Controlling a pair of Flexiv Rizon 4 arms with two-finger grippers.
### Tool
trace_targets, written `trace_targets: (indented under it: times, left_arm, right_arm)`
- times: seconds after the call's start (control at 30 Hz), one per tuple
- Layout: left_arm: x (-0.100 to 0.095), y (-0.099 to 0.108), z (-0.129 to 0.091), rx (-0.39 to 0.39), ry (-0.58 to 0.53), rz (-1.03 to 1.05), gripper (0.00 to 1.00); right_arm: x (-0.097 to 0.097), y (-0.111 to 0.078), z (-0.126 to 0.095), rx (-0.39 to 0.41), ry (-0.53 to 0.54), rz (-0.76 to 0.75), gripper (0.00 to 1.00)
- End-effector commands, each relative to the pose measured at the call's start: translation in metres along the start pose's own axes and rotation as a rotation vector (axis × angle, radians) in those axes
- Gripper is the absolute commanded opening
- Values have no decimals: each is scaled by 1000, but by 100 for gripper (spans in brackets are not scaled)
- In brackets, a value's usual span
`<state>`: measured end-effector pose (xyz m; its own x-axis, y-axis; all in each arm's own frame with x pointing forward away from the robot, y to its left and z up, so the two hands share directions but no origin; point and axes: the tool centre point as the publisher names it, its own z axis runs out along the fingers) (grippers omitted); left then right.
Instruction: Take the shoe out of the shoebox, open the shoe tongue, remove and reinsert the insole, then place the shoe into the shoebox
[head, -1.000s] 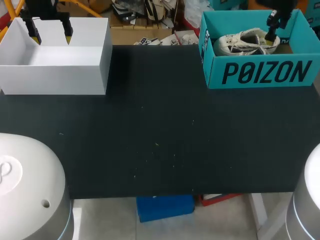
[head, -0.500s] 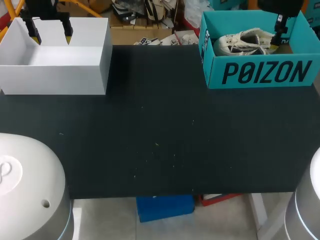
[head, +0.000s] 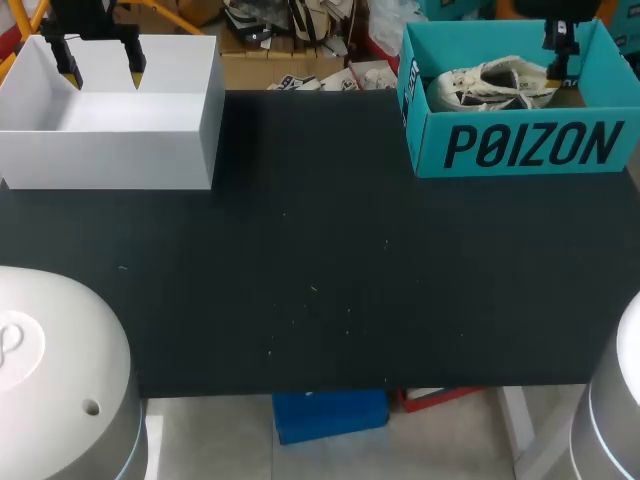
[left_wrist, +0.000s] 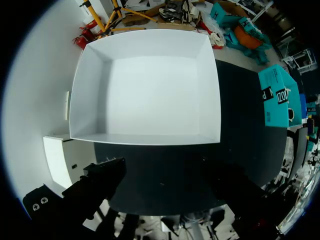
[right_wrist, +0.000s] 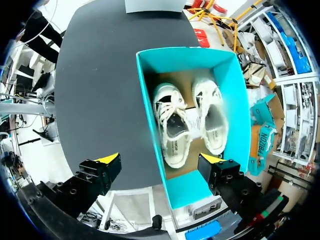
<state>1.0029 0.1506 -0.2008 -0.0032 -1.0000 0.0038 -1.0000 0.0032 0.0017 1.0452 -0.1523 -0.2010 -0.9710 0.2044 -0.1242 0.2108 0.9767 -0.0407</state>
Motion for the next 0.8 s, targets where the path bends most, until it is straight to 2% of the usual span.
trace_targets:
  times: [0.03, 0.27, 0.37, 0.5, 0.63, 0.67, 0.77, 0.8]
  left_arm:
    - [0, 1, -1, -2, -3, -2, 100]
    - [0, 1, -1, -2, -3, -2, 100]
    - [0, 1, -1, -2, -3, -2, 100]
    - [0, 1, -1, -2, -3, -2, 100]
    - [0, 1, -1, -2, -3, -2, 100]
    - [0, 1, -1, -2, -3, -2, 100]
    - [0, 1, -1, -2, -3, -2, 100]
    - [0, 1, -1, -2, -3, -2, 100]
  right_arm:
    - [-6, 6, -1, 17, 28, 3, 100]
    - [-6, 6, -1, 17, 28, 3, 100]
    - [-3, 12, 1, 1, 36, -63, 100]
    - [-12, 19, 3, -40, 35, -135, 100]
    - [-23, 23, 5, -42, 46, -180, 100]
    - [-26, 23, 6, -40, 48, -183, 70]
    - [-35, 25, 11, -31, 61, -214, 47]
    - [-39, 26, 12, -30, 65, -221, 44]
